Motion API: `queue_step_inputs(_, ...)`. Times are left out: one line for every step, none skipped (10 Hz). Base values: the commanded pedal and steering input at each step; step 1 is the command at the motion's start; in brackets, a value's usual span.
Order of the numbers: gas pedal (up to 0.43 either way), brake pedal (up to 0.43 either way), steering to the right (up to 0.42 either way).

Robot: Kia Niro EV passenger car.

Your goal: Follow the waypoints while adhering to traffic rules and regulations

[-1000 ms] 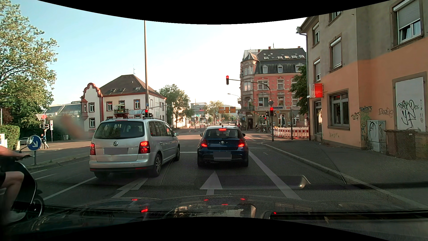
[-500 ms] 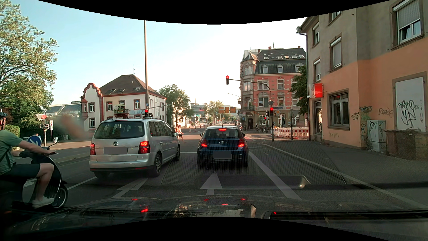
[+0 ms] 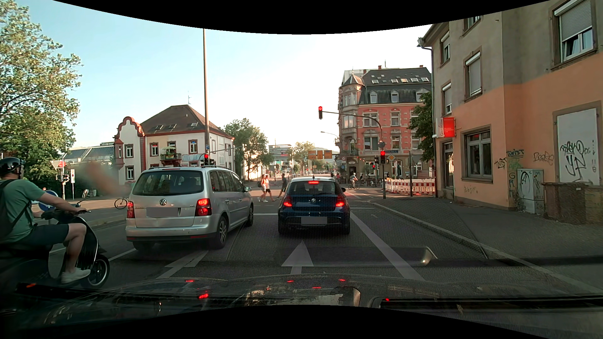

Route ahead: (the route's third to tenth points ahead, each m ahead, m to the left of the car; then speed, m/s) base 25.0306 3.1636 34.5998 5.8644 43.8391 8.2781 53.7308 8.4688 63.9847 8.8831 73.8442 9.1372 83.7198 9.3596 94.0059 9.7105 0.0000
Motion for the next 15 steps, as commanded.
queue_step_inputs(0.0,0.232,-0.017)
queue_step_inputs(0.0,0.232,-0.017)
queue_step_inputs(0.0,0.232,-0.017)
queue_step_inputs(0.0,0.232,-0.017)
queue_step_inputs(0.0,0.232,-0.017)
queue_step_inputs(0.0,0.232,-0.017)
queue_step_inputs(0.0,0.232,-0.017)
queue_step_inputs(0.0,0.232,-0.017)
queue_step_inputs(0.0,0.232,-0.017)
queue_step_inputs(0.0,0.232,-0.017)
queue_step_inputs(0.0,0.232,-0.017)
queue_step_inputs(0.0,0.232,-0.017)
queue_step_inputs(0.0,0.232,-0.017)
queue_step_inputs(0.0,0.232,-0.017)
queue_step_inputs(0.0,0.232,-0.017)
